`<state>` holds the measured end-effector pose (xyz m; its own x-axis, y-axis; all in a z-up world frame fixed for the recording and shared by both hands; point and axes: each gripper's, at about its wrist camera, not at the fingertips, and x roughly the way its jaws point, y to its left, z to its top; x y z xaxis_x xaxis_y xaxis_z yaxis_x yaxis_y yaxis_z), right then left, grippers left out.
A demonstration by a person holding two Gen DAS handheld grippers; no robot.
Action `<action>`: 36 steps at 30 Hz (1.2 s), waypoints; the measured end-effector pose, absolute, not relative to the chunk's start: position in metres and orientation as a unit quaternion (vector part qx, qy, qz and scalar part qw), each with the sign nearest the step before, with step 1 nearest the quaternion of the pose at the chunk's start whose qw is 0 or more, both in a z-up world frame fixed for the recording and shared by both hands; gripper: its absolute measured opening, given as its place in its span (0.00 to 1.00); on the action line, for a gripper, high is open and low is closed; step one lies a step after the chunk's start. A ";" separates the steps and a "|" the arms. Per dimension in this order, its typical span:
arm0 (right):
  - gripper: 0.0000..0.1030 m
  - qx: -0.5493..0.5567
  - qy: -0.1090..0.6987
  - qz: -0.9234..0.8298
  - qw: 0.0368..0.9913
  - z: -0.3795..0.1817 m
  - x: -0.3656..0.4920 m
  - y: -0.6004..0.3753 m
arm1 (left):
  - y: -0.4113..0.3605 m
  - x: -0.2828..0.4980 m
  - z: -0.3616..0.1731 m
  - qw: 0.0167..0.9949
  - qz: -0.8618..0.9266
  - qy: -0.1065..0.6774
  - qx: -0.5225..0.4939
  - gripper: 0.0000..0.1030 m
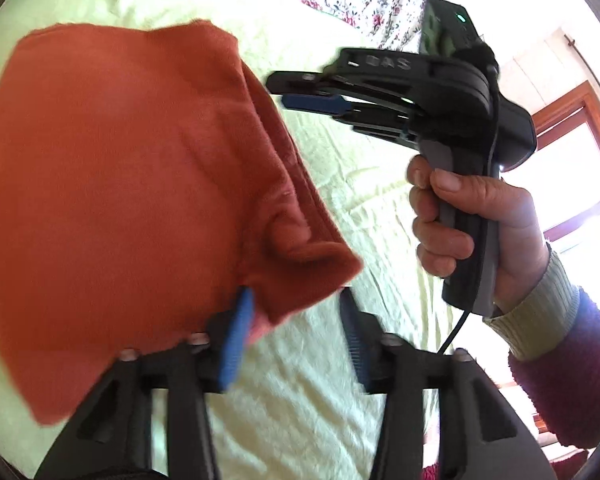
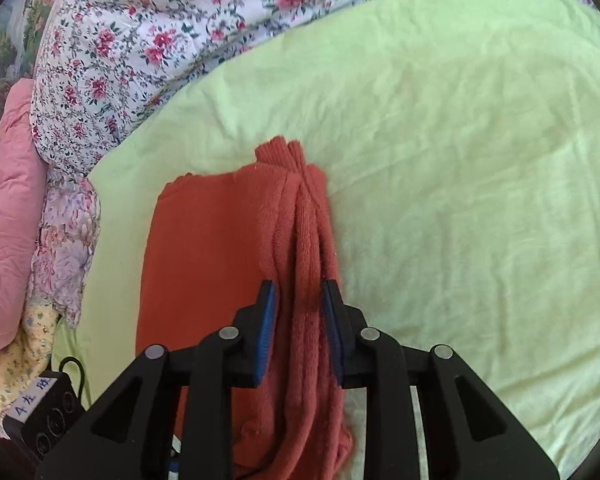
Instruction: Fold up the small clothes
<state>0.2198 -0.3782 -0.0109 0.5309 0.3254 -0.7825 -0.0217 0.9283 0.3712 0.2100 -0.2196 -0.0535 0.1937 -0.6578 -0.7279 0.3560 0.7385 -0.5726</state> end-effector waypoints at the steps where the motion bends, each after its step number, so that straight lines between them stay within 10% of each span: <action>1: 0.25 0.160 0.466 0.100 0.864 -0.005 0.213 -0.378 | -0.212 0.208 -0.050 0.761 -0.334 0.538 -0.142 0.49; 18: 0.38 0.186 0.485 0.116 0.847 -0.031 0.230 -0.361 | -0.062 0.244 -0.076 0.793 -0.149 0.539 -0.243 0.58; 21: 0.08 0.188 0.483 0.126 0.846 -0.029 0.234 -0.358 | -0.062 0.256 -0.087 0.786 -0.144 0.544 -0.257 0.58; 36: 0.07 0.181 0.470 0.067 0.861 -0.042 0.224 -0.391 | -0.114 0.264 -0.102 0.774 -0.159 0.575 -0.213 0.61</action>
<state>0.2239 -0.3907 -0.0424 0.5496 0.2848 -0.7854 0.0549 0.9258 0.3741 0.2640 -0.1141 -0.1016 0.2889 -0.4917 -0.8215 0.0015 0.8583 -0.5132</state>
